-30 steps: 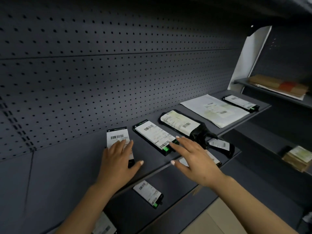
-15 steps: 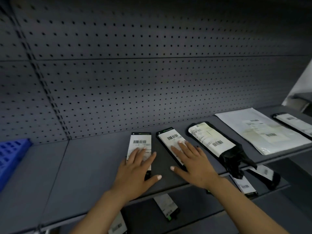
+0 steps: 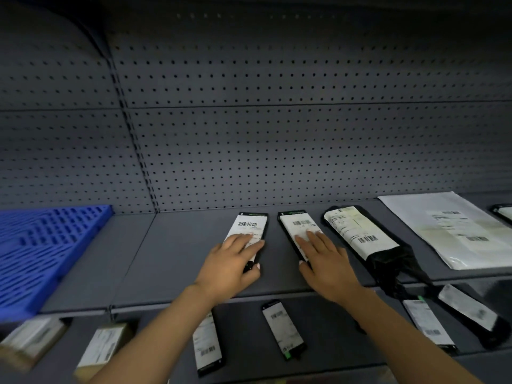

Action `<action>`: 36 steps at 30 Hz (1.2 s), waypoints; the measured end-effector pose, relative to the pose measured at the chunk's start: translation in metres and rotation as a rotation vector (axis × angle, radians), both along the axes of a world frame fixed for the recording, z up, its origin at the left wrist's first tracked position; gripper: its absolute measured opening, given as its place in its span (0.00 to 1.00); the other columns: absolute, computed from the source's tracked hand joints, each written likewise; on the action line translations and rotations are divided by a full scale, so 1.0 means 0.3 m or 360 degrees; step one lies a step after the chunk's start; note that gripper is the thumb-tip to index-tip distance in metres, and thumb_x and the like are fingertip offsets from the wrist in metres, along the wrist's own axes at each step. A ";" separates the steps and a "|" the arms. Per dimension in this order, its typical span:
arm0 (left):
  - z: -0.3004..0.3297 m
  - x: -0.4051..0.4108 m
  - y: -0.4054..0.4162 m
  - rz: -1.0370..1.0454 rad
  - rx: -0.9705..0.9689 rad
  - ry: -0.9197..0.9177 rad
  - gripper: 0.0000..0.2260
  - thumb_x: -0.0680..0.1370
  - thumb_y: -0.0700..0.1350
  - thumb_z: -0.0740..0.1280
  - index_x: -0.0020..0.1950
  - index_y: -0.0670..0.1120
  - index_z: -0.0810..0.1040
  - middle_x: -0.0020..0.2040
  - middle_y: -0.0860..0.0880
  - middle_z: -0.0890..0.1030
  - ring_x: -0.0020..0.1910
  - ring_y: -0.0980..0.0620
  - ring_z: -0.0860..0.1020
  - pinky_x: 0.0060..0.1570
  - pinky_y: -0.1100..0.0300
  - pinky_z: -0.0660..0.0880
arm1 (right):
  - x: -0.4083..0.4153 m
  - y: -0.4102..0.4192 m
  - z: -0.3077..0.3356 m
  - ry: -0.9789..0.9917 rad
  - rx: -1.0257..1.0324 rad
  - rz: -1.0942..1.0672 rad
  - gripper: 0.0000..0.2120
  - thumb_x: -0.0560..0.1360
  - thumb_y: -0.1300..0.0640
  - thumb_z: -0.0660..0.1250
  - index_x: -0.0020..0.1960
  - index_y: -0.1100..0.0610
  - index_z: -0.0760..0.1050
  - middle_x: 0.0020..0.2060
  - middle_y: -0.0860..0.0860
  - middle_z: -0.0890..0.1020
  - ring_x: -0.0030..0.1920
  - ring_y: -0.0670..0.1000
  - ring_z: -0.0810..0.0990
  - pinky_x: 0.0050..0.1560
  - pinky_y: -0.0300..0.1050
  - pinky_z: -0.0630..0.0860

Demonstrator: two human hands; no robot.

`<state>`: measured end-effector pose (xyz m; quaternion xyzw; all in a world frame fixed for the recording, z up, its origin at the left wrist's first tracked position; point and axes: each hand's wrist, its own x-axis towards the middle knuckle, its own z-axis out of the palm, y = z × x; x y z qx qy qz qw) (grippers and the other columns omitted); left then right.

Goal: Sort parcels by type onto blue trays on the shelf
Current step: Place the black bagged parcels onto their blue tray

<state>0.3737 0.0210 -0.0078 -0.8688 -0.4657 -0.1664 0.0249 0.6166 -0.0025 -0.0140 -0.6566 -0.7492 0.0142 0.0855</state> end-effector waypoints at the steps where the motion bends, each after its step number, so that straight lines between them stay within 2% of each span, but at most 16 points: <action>1: 0.015 -0.009 -0.023 0.0011 0.0053 -0.0051 0.23 0.73 0.57 0.58 0.65 0.52 0.76 0.63 0.49 0.77 0.63 0.50 0.69 0.50 0.48 0.78 | -0.003 -0.016 0.010 0.0026 0.0055 -0.0005 0.35 0.71 0.39 0.38 0.76 0.46 0.50 0.77 0.50 0.52 0.76 0.52 0.47 0.69 0.57 0.54; 8: 0.097 -0.162 -0.226 0.0179 0.0251 -0.0188 0.24 0.72 0.56 0.60 0.66 0.50 0.74 0.64 0.50 0.75 0.65 0.49 0.70 0.53 0.47 0.77 | -0.085 -0.133 0.106 0.0216 0.0383 0.0128 0.33 0.72 0.40 0.44 0.74 0.48 0.60 0.73 0.51 0.63 0.74 0.53 0.57 0.66 0.58 0.61; 13: 0.160 -0.310 -0.368 0.0310 0.0398 -0.0209 0.24 0.73 0.56 0.61 0.67 0.49 0.74 0.64 0.49 0.75 0.64 0.49 0.70 0.56 0.52 0.74 | -0.217 -0.190 0.164 0.0314 0.0551 0.0337 0.27 0.74 0.45 0.55 0.71 0.51 0.66 0.70 0.52 0.68 0.72 0.53 0.62 0.61 0.57 0.66; 18: 0.188 -0.478 -0.460 0.0433 0.0456 -0.0210 0.24 0.74 0.56 0.61 0.68 0.48 0.73 0.66 0.50 0.74 0.66 0.49 0.70 0.61 0.51 0.73 | -0.395 -0.222 0.200 0.0388 0.0613 0.0547 0.28 0.73 0.43 0.52 0.71 0.51 0.67 0.70 0.51 0.68 0.72 0.52 0.62 0.62 0.55 0.65; 24: 0.195 -0.715 -0.491 0.0539 0.0499 -0.0229 0.24 0.75 0.56 0.61 0.69 0.48 0.72 0.67 0.50 0.73 0.66 0.49 0.69 0.62 0.50 0.72 | -0.642 -0.209 0.216 0.0401 0.0650 0.0748 0.26 0.73 0.44 0.54 0.70 0.50 0.68 0.69 0.51 0.70 0.71 0.50 0.62 0.61 0.52 0.65; 30: 0.196 -1.005 -0.444 0.0555 0.0586 -0.0235 0.24 0.74 0.56 0.62 0.67 0.47 0.74 0.65 0.49 0.74 0.65 0.49 0.70 0.61 0.52 0.71 | -0.913 -0.149 0.183 0.0418 0.0649 0.0774 0.26 0.73 0.44 0.55 0.69 0.50 0.69 0.69 0.50 0.70 0.71 0.50 0.62 0.60 0.52 0.66; 36: 0.181 -1.324 -0.354 0.0516 0.0507 -0.0163 0.24 0.76 0.57 0.60 0.69 0.49 0.72 0.66 0.51 0.73 0.66 0.50 0.69 0.62 0.52 0.70 | -1.211 -0.078 0.142 0.0412 0.0566 0.0726 0.28 0.73 0.42 0.51 0.70 0.49 0.67 0.71 0.49 0.67 0.72 0.50 0.61 0.63 0.52 0.64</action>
